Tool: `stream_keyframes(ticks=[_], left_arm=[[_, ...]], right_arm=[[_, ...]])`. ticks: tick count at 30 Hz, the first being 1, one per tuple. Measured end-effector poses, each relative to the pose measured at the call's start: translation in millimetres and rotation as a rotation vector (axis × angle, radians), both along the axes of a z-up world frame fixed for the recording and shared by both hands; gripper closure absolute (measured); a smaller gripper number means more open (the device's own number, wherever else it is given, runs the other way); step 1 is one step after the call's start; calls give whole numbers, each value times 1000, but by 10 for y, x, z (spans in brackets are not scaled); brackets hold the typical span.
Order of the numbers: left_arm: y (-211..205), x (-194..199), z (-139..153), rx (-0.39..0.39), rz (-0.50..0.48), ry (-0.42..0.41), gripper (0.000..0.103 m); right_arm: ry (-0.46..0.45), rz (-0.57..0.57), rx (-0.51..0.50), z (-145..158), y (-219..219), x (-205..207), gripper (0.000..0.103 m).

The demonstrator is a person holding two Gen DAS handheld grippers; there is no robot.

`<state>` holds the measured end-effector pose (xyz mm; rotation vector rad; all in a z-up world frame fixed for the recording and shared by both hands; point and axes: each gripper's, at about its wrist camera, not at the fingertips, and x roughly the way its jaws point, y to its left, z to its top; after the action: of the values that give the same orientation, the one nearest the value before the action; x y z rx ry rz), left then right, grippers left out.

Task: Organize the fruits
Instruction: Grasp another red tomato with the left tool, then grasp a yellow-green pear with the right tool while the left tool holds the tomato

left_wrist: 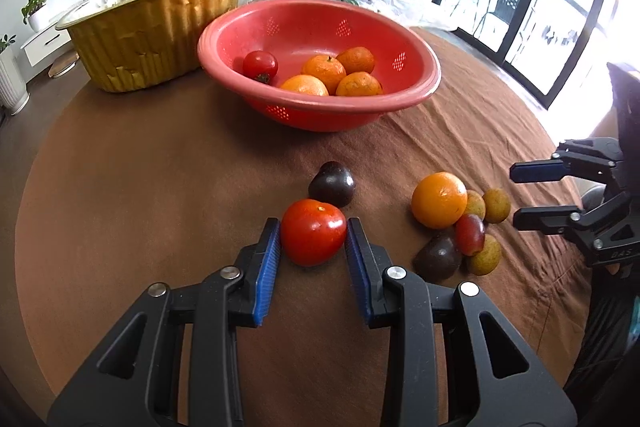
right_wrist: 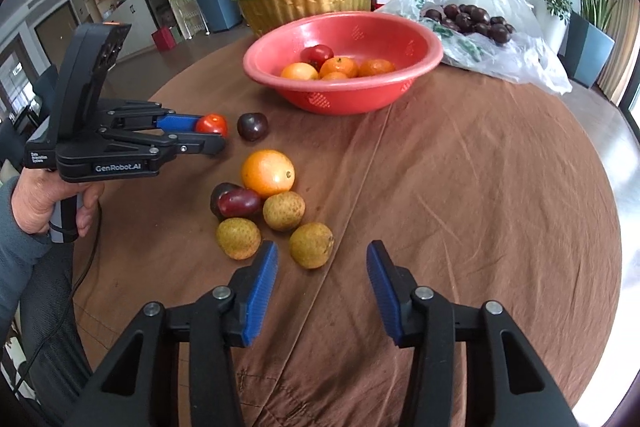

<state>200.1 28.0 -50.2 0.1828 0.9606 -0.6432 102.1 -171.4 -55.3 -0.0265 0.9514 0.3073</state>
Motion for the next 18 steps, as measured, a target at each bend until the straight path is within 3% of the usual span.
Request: stream_keyframes(ticks=[6,18], left_arm=[[94,-27,70,-49,27,-4,73],[100,-26,60,-55,33,2,73]], right_arm=[[10,25,-46,-44,64,90,58],[31,56,-73,-159,166,115,67]])
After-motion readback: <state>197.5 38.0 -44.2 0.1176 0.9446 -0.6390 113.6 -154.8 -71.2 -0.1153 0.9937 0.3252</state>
